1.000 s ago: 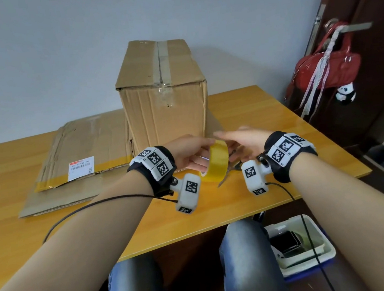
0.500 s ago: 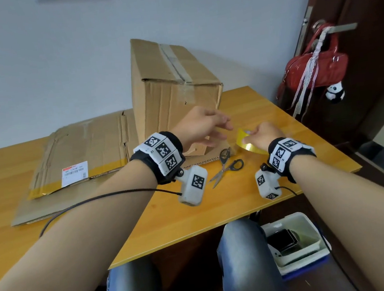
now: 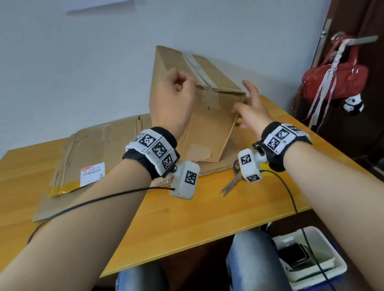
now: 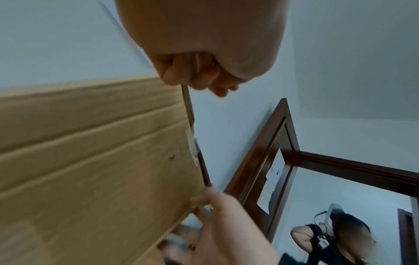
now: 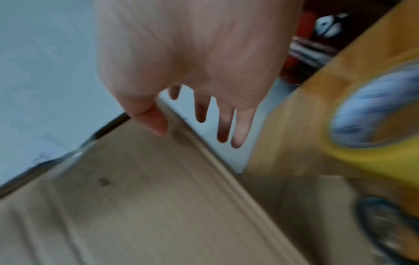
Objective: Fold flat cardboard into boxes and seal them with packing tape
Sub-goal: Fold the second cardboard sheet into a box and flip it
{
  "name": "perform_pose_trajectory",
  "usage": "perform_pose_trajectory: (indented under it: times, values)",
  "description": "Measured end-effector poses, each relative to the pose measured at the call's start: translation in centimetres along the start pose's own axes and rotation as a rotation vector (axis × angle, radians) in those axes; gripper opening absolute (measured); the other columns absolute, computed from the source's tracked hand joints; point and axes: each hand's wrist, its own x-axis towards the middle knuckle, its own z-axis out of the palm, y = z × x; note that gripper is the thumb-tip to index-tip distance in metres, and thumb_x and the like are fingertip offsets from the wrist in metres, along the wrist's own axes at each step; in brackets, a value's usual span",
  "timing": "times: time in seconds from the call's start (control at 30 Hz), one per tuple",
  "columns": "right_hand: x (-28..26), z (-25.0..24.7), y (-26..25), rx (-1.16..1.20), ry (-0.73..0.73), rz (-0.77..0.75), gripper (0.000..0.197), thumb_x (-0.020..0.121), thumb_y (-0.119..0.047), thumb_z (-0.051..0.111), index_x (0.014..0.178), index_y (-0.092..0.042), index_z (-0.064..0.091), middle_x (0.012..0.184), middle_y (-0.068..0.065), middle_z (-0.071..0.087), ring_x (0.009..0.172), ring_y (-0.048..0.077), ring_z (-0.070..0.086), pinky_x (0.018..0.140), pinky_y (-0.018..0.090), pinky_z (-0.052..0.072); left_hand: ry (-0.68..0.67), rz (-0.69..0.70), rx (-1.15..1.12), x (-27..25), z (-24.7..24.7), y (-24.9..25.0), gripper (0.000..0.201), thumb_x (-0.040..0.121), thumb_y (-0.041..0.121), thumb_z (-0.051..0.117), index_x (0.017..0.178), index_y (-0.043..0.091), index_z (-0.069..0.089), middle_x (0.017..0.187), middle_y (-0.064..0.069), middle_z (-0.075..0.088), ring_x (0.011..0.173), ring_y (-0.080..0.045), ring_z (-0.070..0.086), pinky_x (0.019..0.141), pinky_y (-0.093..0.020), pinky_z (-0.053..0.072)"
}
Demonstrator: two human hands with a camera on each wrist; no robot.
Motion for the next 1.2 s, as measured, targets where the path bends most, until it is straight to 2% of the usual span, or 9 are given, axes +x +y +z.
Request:
perform_pose_trajectory:
  times: [0.07,0.13,0.2,0.27,0.33,0.5,0.67,0.77,1.2]
  values:
    - [0.2,1.0,-0.9,-0.081,-0.009,-0.129,0.072,0.091,-0.004,0.054,0.150,-0.040,0.035,0.156,-0.007,0.035,0.097,0.004,0.055,0.073,0.006,0.048,0.088,0.079,0.003,0.6,-1.0,-0.3,0.012,0.081,0.015,0.052,0.075,0.023,0.059,0.075,0.007,0.063,0.067,-0.009,0.054,0.065,-0.027,0.046]
    - [-0.1,1.9,-1.3,-0.130,-0.027,-0.216,0.065,0.090,-0.002,0.054,0.145,-0.036,0.047,0.150,-0.009,0.040,0.106,-0.008,0.051,0.081,-0.001,0.040,0.152,0.187,0.100,1.2,-2.2,-0.7,0.011,0.080,0.015,0.052,0.080,0.021,0.061,0.086,0.007,0.064,0.082,-0.013,0.053,0.076,-0.027,0.043]
    - [-0.2,2.7,-1.3,-0.143,-0.056,-0.260,0.058,0.088,-0.003,0.054,0.136,-0.035,0.057,0.145,-0.006,0.044,0.122,-0.001,0.047,0.103,0.011,0.037,0.125,0.226,0.228,1.7,-3.2,-1.1,0.017,0.079,0.020,0.049,0.084,0.023,0.065,0.095,0.010,0.063,0.102,-0.020,0.051,0.089,-0.031,0.041]
    - [-0.2,3.5,-1.4,-0.154,-0.091,-0.297,0.053,0.089,-0.004,0.053,0.130,-0.037,0.060,0.146,-0.005,0.043,0.120,-0.005,0.044,0.101,0.005,0.032,0.016,0.158,0.325,2.3,-4.1,-1.6,0.021,0.080,0.026,0.048,0.088,0.033,0.067,0.099,0.018,0.064,0.114,-0.019,0.051,0.098,-0.036,0.038]
    - [-0.2,4.2,-1.8,-0.143,-0.100,-0.339,0.044,0.093,-0.009,0.054,0.127,-0.035,0.064,0.150,-0.006,0.041,0.129,-0.002,0.040,0.102,0.005,0.027,-0.094,0.079,0.420,2.6,-4.7,-2.6,0.020,0.085,0.034,0.052,0.090,0.039,0.070,0.100,0.017,0.070,0.114,-0.016,0.057,0.105,-0.042,0.039]
    - [0.1,6.1,-3.5,-0.150,-0.109,-0.395,0.028,0.098,-0.042,0.060,0.105,-0.024,0.079,0.152,-0.020,0.043,0.143,0.004,0.033,0.113,0.027,0.024,-0.250,0.040,0.458,3.1,-6.1,-5.8,0.027,0.090,0.054,0.058,0.097,0.038,0.079,0.108,0.018,0.075,0.110,-0.011,0.065,0.106,-0.046,0.043]
    - [0.2,7.9,-3.9,-0.332,-0.096,-0.480,0.018,0.094,-0.041,0.065,0.099,-0.031,0.079,0.127,-0.019,0.067,0.140,0.019,0.030,0.109,0.027,0.020,-0.259,0.064,0.407,3.3,-6.8,-7.2,0.042,0.074,0.074,0.053,0.093,0.046,0.077,0.102,0.028,0.073,0.107,-0.002,0.066,0.105,-0.047,0.043]
    - [0.5,7.8,-3.5,-0.319,-0.083,-0.475,0.014,0.092,-0.041,0.068,0.097,-0.033,0.079,0.118,-0.020,0.070,0.135,0.019,0.031,0.105,0.024,0.022,-0.259,0.154,0.415,2.9,-6.8,-8.0,0.036,0.075,0.071,0.059,0.095,0.047,0.077,0.103,0.038,0.067,0.111,0.007,0.061,0.108,-0.049,0.039]
    - [0.8,7.0,-2.0,-0.332,-0.086,-0.468,0.030,0.075,-0.041,0.084,0.103,-0.036,0.072,0.116,-0.028,0.063,0.132,0.015,0.029,0.103,0.022,0.022,-0.193,0.297,0.536,2.5,-5.4,-8.8,0.030,0.076,0.057,0.076,0.099,0.037,0.077,0.107,0.023,0.073,0.111,-0.003,0.062,0.102,-0.042,0.034]
